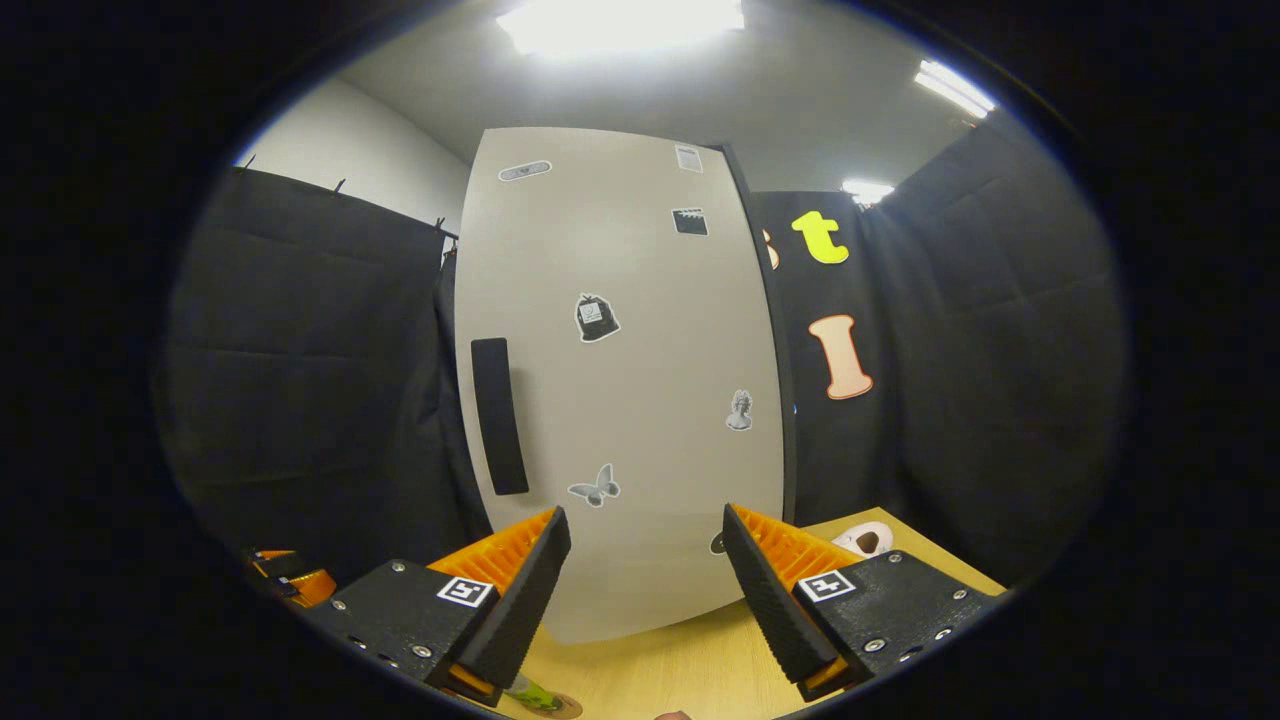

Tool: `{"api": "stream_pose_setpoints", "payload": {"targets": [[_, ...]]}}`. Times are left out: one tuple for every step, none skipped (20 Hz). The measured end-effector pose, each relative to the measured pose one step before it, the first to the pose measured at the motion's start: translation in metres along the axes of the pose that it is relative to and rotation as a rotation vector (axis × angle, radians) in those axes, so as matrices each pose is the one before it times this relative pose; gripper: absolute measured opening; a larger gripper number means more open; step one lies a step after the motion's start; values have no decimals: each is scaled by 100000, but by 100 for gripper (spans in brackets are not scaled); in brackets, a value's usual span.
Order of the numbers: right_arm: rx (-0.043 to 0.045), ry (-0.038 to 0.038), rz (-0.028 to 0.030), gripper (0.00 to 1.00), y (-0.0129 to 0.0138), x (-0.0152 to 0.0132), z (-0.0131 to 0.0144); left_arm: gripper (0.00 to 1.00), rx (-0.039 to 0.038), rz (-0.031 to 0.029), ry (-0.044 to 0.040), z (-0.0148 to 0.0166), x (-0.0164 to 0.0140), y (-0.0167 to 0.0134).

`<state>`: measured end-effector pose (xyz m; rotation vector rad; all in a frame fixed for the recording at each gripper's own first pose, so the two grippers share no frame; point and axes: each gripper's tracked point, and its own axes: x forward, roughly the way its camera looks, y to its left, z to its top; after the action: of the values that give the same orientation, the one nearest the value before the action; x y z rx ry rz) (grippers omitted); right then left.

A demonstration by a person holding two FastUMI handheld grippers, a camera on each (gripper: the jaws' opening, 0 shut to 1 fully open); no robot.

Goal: Open the cabinet door with the right hand, grasp the bottle in the cabinet with the left hand and place it on the coaster, then close the cabinet door with the right hand.

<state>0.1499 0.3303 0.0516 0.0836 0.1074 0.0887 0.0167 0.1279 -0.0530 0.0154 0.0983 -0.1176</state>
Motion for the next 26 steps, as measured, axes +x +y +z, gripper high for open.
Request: {"api": "stream_pose_setpoints", "payload": {"targets": [[-922, 127, -829, 95, -738, -427, -109, 82, -924, -525, -710, 431, 32, -690], [-571, 244, -798, 95, -805, -374, -229, 87, -820, -792, -490, 378, 89, -832], [-156, 280, -552, 95, -848, -427, -151, 91, -290, -541, 7, 183, 98, -789], [214, 137, -662, 95, -812, -408, -190, 87, 41, -408, 106, -8, 125, -672], [541, 48, -566, 95, -865, -331, 76, 87, 173, -487, -62, 204, 241, -764], [624, 129, -248, 95, -749, -357, -52, 87, 266, -291, -71, 399, 5, -778], [428, 77, -241, 95, -842, -380, -7, 87, 214, -523, -508, 458, -178, -877], [254, -112, -714, 95, -1029, -198, 10, 91, 336, -457, -518, 425, -267, -828], [67, -145, -605, 95, -787, -229, 58, 91, 420, -631, -286, 121, -192, -1032], [-70, -207, -778, 95, -752, -242, 96, 86, 367, -473, -194, 294, -78, -850], [-303, -209, -631, 95, -698, -295, 80, 87, 203, -488, -4, 274, 42, -775], [-458, -365, -335, 95, -570, -183, 189, 91, -25, -547, -12, 262, -9, -836], [-595, -431, -251, 95, -582, -183, 118, 91, -287, -501, -91, 256, 15, -775], [-852, -268, -59, 95, -536, -126, -38, 91, -414, -615, -61, 225, 107, -769], [-1070, -134, -273, 95, -545, -209, 16, 91, -231, -295, -161, 209, 66, -664], [-1024, -144, -59, 95, -578, -93, -14, 87, -144, -133, -173, 211, 46, -619], [-886, -138, -48, 95, -260, -156, 72, 87, -23, -135, -217, 190, 54, -527], [-652, -119, -180, 95, -464, -99, -106, 87, 27, -88, -112, 167, 78, -515], [-272, 27, -302, 95, -500, -150, -188, 87, 277, -60, -3, 67, -26, -484], [-350, 24, -378, 95, -652, -112, -245, 87, 321, -34, 164, 108, 115, -454], [-632, -15, -411, 95, -431, -24, -127, 87, 296, -105, 76, 39, -57, -382], [-632, -18, -292, 95, -313, -14, -181, 87, 285, -112, -38, 171, -1, -368], [-616, 16, 140, 95, -168, -85, -172, 87, 396, -97, -161, 80, 56, -324], [-498, 171, -74, 95, -220, -17, -202, 87, 367, 5, -32, 124, 82, -200], [-524, 85, 95, 95, -159, -114, -158, 91, 374, -43, -201, -6, -41, -339], [-323, -50, -44, 95, -199, -16, -158, 91, 319, 71, 24, 182, 74, -270]]}}
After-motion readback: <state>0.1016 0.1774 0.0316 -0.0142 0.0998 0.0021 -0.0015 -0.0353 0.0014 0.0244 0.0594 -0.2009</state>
